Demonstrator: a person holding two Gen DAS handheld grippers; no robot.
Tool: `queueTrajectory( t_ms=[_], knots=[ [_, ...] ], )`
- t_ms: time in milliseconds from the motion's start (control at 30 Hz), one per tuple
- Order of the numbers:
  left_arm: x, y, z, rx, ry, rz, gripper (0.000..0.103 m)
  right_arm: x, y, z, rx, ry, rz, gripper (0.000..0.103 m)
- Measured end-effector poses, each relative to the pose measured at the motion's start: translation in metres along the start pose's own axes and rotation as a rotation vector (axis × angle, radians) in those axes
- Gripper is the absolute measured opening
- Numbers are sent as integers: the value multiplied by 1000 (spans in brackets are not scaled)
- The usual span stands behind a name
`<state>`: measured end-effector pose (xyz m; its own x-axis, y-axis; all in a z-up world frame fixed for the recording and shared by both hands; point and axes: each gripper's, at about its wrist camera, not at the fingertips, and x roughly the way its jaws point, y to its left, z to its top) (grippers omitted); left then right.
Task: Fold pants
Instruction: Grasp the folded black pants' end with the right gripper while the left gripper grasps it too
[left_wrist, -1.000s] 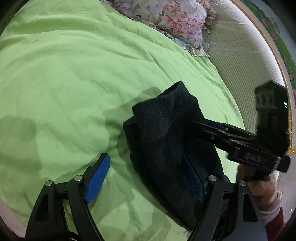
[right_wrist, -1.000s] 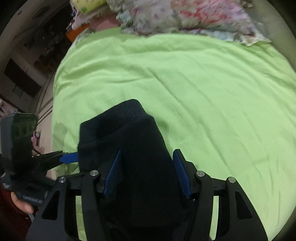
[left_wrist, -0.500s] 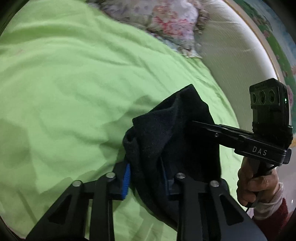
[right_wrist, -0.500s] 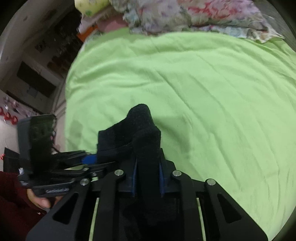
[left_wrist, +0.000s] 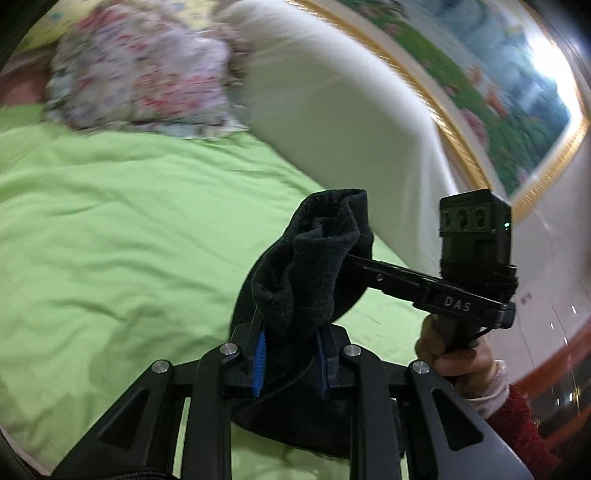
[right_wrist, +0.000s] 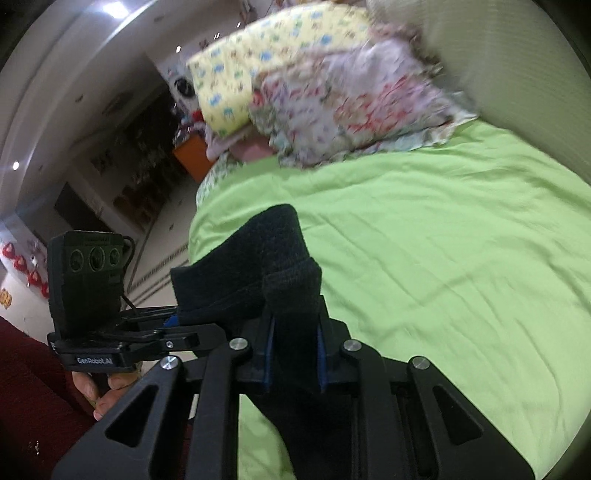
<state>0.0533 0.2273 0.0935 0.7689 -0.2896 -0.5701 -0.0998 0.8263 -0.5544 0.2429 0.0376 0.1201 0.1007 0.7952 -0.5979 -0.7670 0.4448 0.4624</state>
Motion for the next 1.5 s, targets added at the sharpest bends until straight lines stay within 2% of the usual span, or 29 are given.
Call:
queueTrajectory(
  t_ms=[300,567,733,933,1100,1267,1400,1500],
  knots=[
    [21,-91,-28,153,70,-114,21,-83,-13,-62,99,-175,-46,19],
    [56,-155,-80,300,179,-166,21,-133,-34,-131,221,-271,-71,19],
    [78,-183,-111,382,238,-170,21,-152,-45,-170,282,-329,-93,19],
    [109,-203,-149,469,311,-160,21,-158,-64,-216,369,-361,-118,19],
    [131,-208,-169,496,362,-145,21,-157,-75,-240,421,-351,-143,19],
    [146,-213,-182,531,382,-140,21,-158,-81,-251,452,-343,-150,19],
    [157,-209,-177,534,387,-150,22,-159,-85,-259,468,-329,-170,20],
    [158,-205,-179,543,391,-175,23,-160,-85,-257,480,-316,-201,25]
  ],
)
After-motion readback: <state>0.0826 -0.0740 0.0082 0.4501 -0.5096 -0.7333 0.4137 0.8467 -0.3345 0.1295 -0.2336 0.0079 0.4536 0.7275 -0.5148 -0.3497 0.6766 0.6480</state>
